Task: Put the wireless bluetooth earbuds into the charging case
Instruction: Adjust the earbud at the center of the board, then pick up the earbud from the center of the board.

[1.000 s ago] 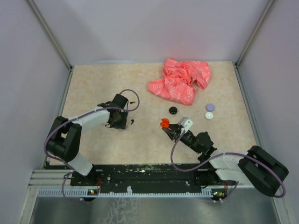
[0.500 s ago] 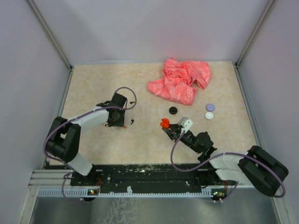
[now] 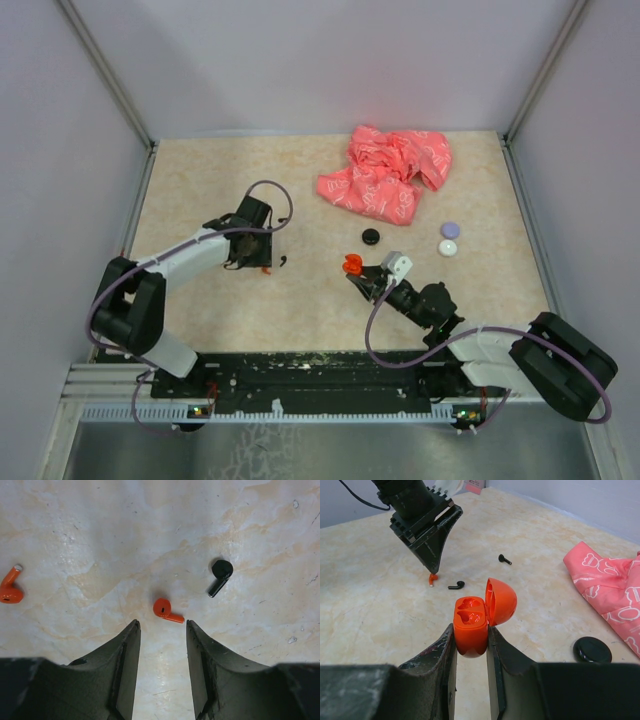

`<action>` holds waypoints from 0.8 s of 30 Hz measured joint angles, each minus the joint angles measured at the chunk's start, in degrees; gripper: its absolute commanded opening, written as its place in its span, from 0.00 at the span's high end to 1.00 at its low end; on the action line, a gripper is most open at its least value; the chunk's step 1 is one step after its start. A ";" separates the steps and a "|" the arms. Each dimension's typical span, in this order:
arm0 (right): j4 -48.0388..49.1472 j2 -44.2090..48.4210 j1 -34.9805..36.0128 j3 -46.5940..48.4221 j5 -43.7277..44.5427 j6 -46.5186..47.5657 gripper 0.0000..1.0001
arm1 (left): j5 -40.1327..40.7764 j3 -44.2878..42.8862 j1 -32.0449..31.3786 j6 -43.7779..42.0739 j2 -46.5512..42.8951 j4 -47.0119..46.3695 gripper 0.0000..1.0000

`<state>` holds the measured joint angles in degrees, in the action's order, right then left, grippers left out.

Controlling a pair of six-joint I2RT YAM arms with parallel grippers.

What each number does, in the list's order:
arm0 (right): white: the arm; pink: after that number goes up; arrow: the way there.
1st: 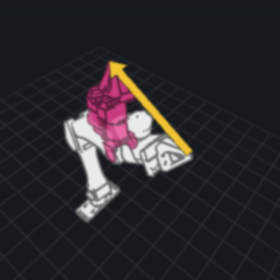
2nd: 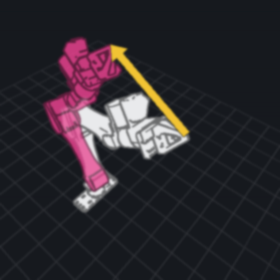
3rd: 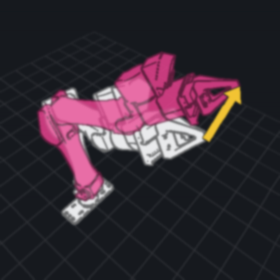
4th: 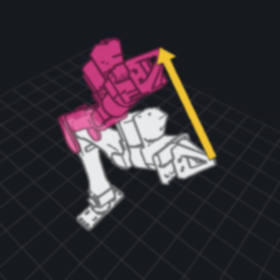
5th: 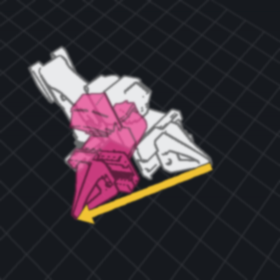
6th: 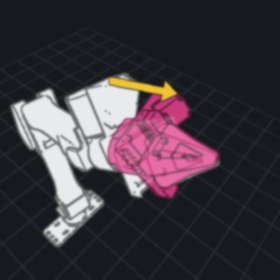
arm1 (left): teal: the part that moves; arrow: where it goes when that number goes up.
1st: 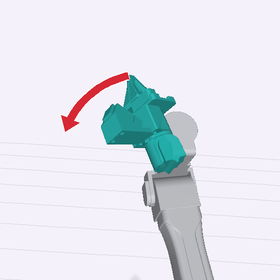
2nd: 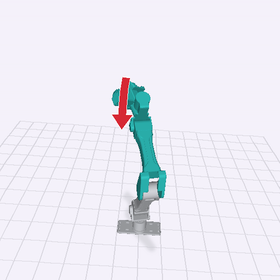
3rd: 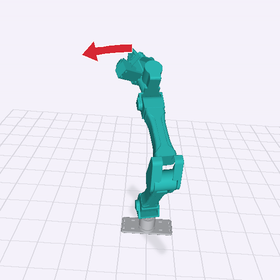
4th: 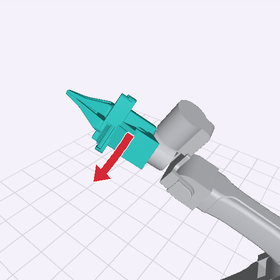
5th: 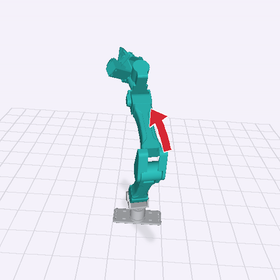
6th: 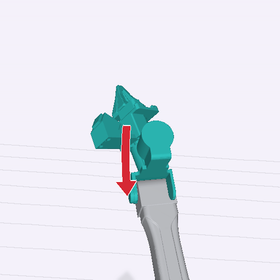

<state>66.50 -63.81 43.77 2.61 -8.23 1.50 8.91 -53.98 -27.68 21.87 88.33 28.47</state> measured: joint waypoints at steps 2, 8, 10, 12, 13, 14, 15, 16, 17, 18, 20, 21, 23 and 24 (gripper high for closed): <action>-0.07 0.00 0.00 0.00 0.00 0.02 1.00 | -0.24 -0.35 -0.33 0.20 1.03 -0.04 0.55; -0.07 0.00 0.00 0.00 -0.02 0.02 1.00 | -0.17 -0.76 -0.63 0.26 3.21 -0.17 0.61; -0.07 0.00 0.00 0.00 -0.02 0.02 1.00 | 0.09 -1.09 -0.63 0.26 3.87 -0.15 0.63; -0.07 0.00 0.00 0.00 -0.02 0.02 1.00 | 0.26 -1.42 -0.63 0.24 4.50 -0.20 0.64; -0.07 0.00 0.00 0.00 -0.02 0.02 1.00 | 0.33 -1.51 -0.63 0.22 4.76 -0.20 0.65; -0.09 0.00 0.00 0.00 -0.04 0.02 1.00 | 0.33 -1.51 -0.63 0.22 4.94 -0.17 0.66; -0.09 0.00 0.00 0.00 -0.04 0.02 1.00 | 0.33 -1.51 -0.63 0.20 5.16 -0.17 0.66; -0.09 0.00 0.00 0.00 -0.04 0.02 1.00 | 0.33 -1.51 -0.63 0.20 5.42 -0.17 0.66; -0.09 0.00 0.00 0.00 -0.04 0.02 1.00 | 0.33 -1.51 -0.63 0.17 5.73 -0.17 0.67; -0.09 0.00 0.00 0.00 -0.04 0.02 1.00 | 0.39 -1.51 -0.63 0.17 5.99 -0.15 0.67; -0.09 0.00 0.00 0.00 -0.11 0.04 1.00 | 0.59 -1.53 -0.68 0.15 6.45 -0.13 0.67; -0.09 0.00 0.00 0.00 -0.17 0.02 1.00 | 0.63 -1.57 -0.68 0.13 6.67 -0.07 0.67; -0.09 0.00 0.00 0.00 -0.35 0.02 1.00 | 0.68 -1.79 -0.72 0.00 6.99 0.02 0.68; -0.09 0.00 0.00 0.00 -0.42 0.04 1.00 | 0.68 -1.84 -0.72 -0.02 7.04 0.04 0.68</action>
<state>66.41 -63.81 43.77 2.61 -8.64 1.54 9.58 -55.81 -28.40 21.85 95.37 28.51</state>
